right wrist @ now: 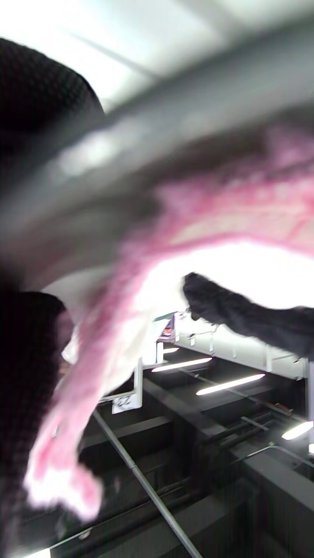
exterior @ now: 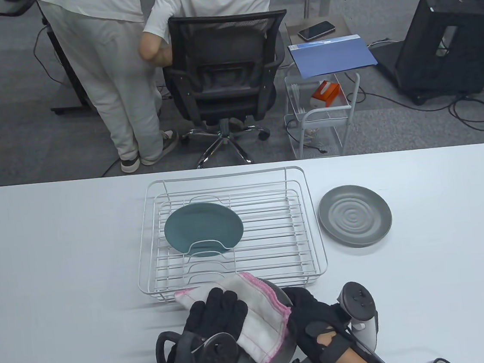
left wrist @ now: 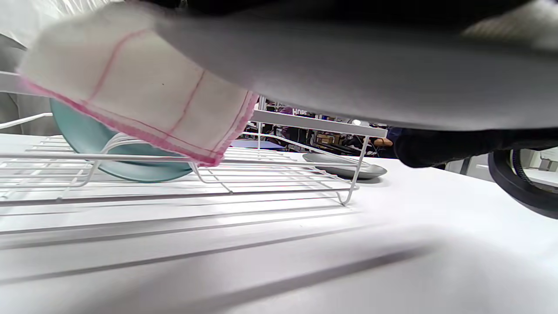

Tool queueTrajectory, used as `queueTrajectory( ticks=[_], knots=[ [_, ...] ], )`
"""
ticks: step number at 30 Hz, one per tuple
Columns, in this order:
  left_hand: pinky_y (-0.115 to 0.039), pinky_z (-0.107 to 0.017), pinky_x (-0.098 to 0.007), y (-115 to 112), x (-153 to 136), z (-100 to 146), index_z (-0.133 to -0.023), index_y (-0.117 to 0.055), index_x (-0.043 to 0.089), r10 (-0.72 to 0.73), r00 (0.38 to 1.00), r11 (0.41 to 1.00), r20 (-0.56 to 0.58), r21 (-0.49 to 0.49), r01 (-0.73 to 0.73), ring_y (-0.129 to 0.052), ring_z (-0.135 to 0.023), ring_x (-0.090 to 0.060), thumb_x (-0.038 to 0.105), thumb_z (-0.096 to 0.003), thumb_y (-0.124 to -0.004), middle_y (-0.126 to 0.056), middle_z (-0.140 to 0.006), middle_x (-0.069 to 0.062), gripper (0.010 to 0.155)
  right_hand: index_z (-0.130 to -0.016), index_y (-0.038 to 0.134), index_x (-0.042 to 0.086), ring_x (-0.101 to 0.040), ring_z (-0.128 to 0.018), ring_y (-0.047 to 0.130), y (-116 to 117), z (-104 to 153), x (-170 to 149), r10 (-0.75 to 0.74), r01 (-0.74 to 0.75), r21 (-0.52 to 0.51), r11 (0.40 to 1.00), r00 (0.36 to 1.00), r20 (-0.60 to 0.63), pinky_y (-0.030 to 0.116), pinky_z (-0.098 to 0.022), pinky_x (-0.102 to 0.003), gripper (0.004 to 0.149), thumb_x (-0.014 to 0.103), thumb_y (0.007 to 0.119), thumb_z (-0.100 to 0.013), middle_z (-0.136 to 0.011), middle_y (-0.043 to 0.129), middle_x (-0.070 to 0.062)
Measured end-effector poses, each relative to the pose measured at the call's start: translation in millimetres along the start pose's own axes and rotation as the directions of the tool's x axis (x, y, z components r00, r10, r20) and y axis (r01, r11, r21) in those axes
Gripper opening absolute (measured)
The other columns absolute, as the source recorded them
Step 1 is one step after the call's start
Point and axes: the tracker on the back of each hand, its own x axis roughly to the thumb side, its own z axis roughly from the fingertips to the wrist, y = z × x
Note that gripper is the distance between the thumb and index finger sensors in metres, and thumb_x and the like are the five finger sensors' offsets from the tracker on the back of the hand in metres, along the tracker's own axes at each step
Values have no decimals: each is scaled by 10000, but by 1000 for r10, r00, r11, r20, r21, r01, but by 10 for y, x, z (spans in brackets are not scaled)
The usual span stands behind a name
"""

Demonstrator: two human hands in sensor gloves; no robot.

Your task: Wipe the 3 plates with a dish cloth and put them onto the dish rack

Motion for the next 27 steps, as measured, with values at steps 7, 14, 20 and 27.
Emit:
queueTrajectory(
  ticks=[7, 14, 20, 27],
  knots=[
    [-395, -749, -587, 35, -12, 28, -1064, -634, 204, 67, 997, 998, 32, -2, -67, -407, -1113, -363, 382, -555, -745, -562, -1155, -99, 551, -894, 542, -15, -439, -476, 991, -127, 101, 76, -97, 107, -164, 981, 993, 69, 737, -470, -628, 539, 238, 736, -459, -769, 737, -301],
    [-392, -752, -594, -1, 16, 37, -1072, -615, 190, 131, 986, 990, 105, -63, -125, -408, -1115, -386, 405, -556, -730, -548, -1156, -122, 570, -914, 518, 7, -446, -503, 974, -105, 144, 61, -115, 139, -230, 963, 987, 113, 722, -482, -624, 548, 251, 720, -467, -787, 709, -306],
    [-391, -751, -599, -38, 115, 27, -1077, -595, 187, 129, 979, 987, 160, -115, -111, -412, -1111, -409, 428, -562, -724, -515, -1154, -141, 584, -926, 491, 16, -458, -547, 938, -79, 154, 24, -140, 172, -250, 953, 980, 141, 692, -501, -629, 557, 257, 709, -473, -811, 670, -310],
    [-428, -758, -589, -37, 203, 45, -1076, -591, 218, 176, 957, 982, 230, -103, -155, -473, -1109, -402, 442, -564, -716, -533, -1151, -120, 573, -948, 446, 34, -485, -637, 860, 63, 129, 13, -160, 183, -132, 974, 973, 165, 628, -541, -649, 578, 271, 696, -484, -862, 594, -307]
  ],
)
